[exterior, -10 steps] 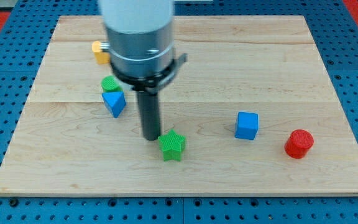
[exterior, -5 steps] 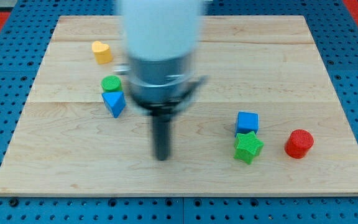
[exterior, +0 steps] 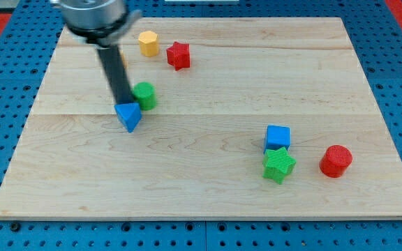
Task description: Move the green blocks into the blue cube
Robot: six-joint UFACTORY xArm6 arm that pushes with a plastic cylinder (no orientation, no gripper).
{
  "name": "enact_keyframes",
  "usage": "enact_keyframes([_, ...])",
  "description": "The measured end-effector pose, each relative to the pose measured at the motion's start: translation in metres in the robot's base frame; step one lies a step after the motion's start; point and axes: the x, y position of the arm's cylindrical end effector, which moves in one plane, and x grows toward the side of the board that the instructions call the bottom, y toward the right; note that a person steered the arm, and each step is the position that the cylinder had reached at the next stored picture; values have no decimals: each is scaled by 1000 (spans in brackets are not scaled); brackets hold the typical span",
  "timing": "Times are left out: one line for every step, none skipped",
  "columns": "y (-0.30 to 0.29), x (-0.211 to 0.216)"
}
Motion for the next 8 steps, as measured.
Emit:
enact_keyframes([6, -23])
enact_keyframes([33, -37])
enact_keyframes([82, -40])
enact_keyframes([144, -25])
enact_keyframes([199, -8])
enact_keyframes([204, -20])
enact_keyframes([150, -47])
enact_keyframes([157, -7])
